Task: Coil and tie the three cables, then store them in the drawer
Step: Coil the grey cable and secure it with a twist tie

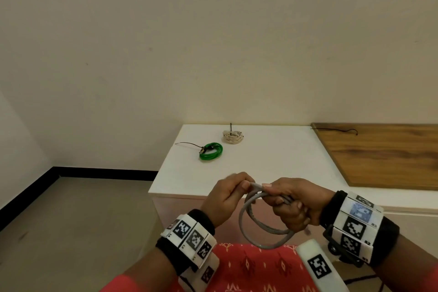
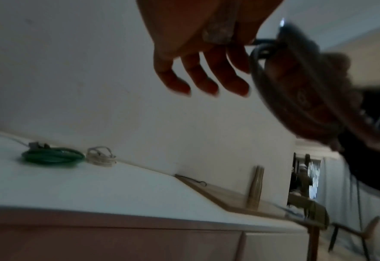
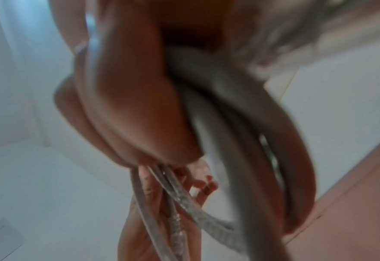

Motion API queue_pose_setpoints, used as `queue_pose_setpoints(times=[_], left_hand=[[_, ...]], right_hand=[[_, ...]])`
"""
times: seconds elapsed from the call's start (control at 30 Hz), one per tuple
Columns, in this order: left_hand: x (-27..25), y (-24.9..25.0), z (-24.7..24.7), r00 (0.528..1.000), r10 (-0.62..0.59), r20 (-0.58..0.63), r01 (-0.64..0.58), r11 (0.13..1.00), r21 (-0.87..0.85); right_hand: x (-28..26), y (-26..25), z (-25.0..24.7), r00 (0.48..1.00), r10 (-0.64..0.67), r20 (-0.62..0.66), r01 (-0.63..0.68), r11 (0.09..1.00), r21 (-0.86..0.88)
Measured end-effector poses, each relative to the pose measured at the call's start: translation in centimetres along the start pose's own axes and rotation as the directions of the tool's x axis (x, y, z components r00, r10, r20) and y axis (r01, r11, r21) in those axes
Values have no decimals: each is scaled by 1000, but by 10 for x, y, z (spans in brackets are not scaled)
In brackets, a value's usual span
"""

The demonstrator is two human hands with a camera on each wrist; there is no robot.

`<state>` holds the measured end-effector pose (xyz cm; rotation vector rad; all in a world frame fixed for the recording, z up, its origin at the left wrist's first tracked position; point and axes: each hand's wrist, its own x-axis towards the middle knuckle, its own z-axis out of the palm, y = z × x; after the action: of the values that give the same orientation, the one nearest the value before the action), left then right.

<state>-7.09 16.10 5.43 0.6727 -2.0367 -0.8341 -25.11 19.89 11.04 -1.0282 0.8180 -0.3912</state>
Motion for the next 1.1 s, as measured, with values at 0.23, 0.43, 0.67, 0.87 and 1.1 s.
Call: queue_pose_setpoints(times=[0.23,0.43,0.67,0.87,1.1], left_hand=[[4,21,-3,971,-230,66,234,854,-465],[7,27,10,951,-308,4,239,729,-642],[6,17,12,867,-372,-331,124,805,-580],[-1,10,12,873,-171,-457,79,974,-214],[-9,16,9,914,-276,-297,215,951,-223]], right_hand=[[4,1,2,987,-130,90,118,985,126],[4,2,9,974,-187,127,158,965,210],[5,2,9,968,-206,143,167,955,247],[7,7,2,980,-187,74,165,958,236],[7,8,-2,982,-181,57,164,960,227]])
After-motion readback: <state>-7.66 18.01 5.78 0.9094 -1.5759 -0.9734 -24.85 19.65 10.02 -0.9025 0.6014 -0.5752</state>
